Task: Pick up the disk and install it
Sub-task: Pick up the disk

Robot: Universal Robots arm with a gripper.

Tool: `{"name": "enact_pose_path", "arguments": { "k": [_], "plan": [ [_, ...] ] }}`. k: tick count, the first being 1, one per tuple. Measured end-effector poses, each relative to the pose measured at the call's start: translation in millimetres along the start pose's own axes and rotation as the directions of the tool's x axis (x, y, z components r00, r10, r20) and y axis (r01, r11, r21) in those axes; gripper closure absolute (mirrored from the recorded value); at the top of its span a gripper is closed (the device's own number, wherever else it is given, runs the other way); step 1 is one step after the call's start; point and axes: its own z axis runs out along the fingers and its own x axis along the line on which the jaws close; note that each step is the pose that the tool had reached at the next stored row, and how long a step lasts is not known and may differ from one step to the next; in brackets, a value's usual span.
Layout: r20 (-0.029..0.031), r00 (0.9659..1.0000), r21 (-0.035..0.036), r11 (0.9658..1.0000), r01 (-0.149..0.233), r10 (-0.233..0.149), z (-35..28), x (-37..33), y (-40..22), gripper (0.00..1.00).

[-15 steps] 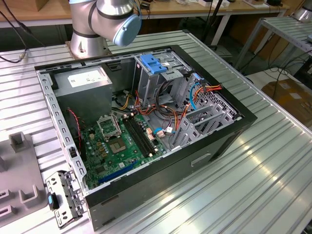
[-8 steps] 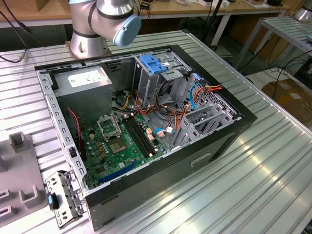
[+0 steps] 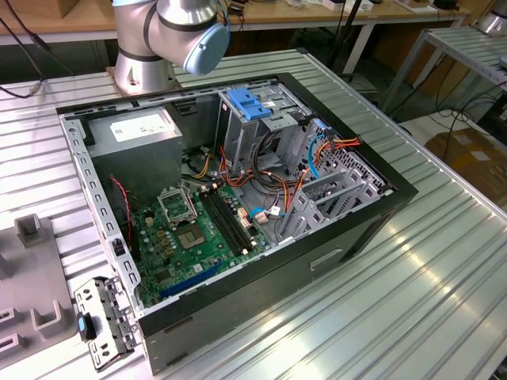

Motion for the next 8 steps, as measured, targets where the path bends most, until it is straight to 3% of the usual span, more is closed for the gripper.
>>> {"name": "enact_pose_path", "arguments": {
  "k": [8],
  "plan": [
    [0.0001,1.0,0.0002,1.0,0.0,0.0,-31.0,0.0,0.3,0.63]
  ]
}}
